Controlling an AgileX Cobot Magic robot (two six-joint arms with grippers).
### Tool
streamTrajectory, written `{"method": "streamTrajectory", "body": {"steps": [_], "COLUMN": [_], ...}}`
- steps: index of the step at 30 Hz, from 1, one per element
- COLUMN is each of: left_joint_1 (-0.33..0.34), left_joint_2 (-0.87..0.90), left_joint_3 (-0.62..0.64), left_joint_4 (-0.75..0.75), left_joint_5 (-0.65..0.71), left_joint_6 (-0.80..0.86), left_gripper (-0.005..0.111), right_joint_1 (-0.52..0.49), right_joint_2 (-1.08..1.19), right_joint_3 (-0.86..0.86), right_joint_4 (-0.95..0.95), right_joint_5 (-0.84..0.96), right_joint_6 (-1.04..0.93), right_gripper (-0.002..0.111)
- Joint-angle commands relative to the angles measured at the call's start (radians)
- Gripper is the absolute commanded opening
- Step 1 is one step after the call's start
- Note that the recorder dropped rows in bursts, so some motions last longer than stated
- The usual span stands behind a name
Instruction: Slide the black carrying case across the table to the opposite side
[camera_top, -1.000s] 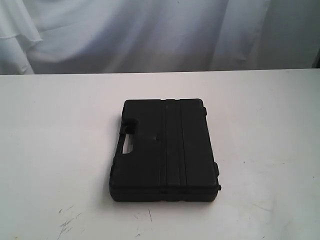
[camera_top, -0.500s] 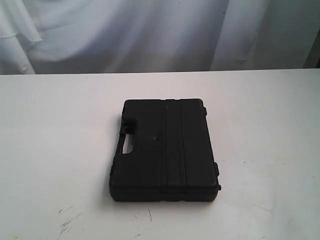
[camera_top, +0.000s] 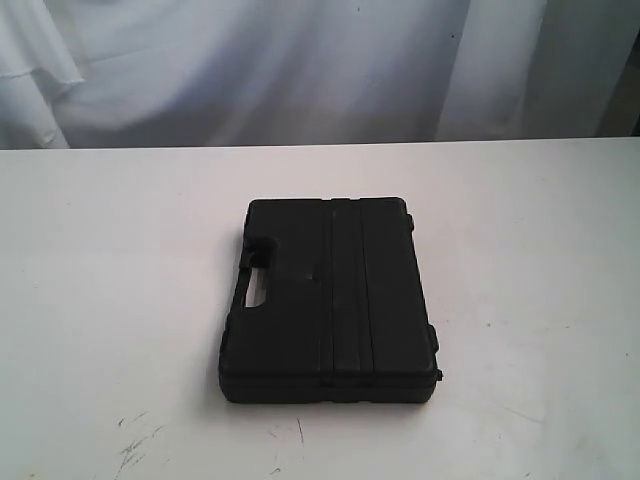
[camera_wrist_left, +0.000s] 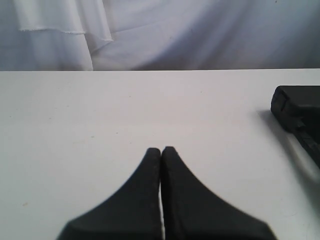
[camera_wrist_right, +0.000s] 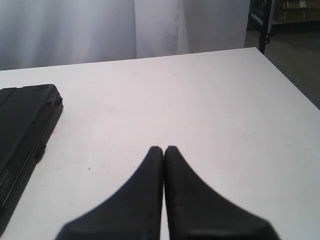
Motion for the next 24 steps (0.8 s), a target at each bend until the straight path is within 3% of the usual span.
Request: {"method": "streamTrajectory", "body": {"steps": [1,24], "left_joint_1": [0.003,0.003], "left_joint_2": [-0.005,-0.005], "left_joint_3": [0.004,0.004], "left_joint_4": [-0.013,-0.013], "left_joint_5": [-0.008,-0.008], "left_joint_6": [0.000,0.000], "left_gripper": [0.000,0.000], "right_joint_1": [-0.001,0.031], "right_joint_2": [-0.029,-0.041], "right_joint_3": [0.003,0.003], "right_joint_4": [-0.025,-0.030], "right_joint_5": [0.009,0.038], "right_joint_6": [-0.004,0.029], "right_gripper": [0.000,0.000]}}
